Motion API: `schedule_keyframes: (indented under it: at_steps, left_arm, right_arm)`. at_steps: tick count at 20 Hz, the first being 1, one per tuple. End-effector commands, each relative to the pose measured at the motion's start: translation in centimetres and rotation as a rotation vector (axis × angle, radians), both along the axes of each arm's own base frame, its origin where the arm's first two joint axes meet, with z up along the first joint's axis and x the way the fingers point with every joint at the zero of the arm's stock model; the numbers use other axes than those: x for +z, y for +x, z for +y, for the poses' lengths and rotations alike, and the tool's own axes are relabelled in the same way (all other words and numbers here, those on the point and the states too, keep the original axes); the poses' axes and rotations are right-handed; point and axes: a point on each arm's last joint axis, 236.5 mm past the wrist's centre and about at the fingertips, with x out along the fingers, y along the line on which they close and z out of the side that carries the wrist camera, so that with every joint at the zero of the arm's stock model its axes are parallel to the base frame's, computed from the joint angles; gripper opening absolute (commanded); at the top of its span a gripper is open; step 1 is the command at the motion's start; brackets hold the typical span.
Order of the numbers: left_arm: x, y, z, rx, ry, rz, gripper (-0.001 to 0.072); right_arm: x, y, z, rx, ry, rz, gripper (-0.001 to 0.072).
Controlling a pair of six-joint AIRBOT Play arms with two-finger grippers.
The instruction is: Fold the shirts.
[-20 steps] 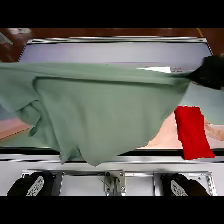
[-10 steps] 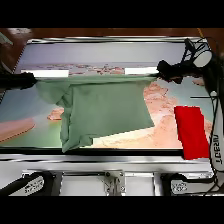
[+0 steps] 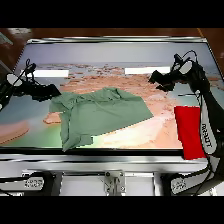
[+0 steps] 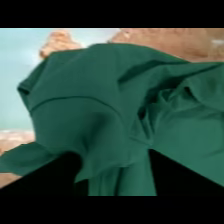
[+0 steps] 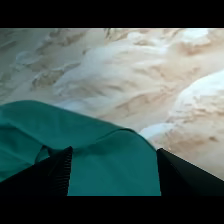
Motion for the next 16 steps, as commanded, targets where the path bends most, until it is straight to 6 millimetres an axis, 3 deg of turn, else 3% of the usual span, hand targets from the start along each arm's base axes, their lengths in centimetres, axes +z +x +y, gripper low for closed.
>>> schedule_keyframes:
  at_steps: [1,3,5,7,10,12,14,16]
  left_arm:
    - [0.1,-3.5,2.4,-0.064,0.044,0.171,0.0711]
    - [1.7,-6.0,6.0,-0.024,0.056,0.248,0.0711]
    - [2.8,-8.6,8.6,0.047,0.034,0.282,0.0711]
    - [2.3,-11.6,10.0,0.107,0.008,0.325,0.0712]
    - [-1.1,-17.6,9.4,0.163,-0.060,0.445,0.0713]
    - [-3.8,-20.8,6.7,0.153,-0.149,0.498,0.0713]
    - [-5.5,-22.4,3.7,0.120,-0.243,0.499,0.0713]
    - [-6.5,-23.3,1.1,0.096,-0.341,0.504,0.0705]
  right_arm:
    - [2.9,-2.0,-1.7,0.074,-0.032,-0.013,0.0635]
    - [4.6,-5.6,-6.0,0.097,-0.144,0.055,0.0634]
    - [5.0,-10.5,-10.6,0.095,-0.261,0.206,0.0634]
    - [4.6,-14.7,-12.9,0.136,-0.284,0.351,0.0634]
    - [2.6,-17.3,-11.4,0.159,-0.148,0.445,0.0634]
    - [0.8,-17.2,-9.4,0.167,-0.068,0.434,0.0634]
    - [-0.2,-16.4,-7.2,0.166,0.010,0.396,0.0634]
    - [-0.9,-15.8,-6.4,0.172,0.007,0.372,0.0634]
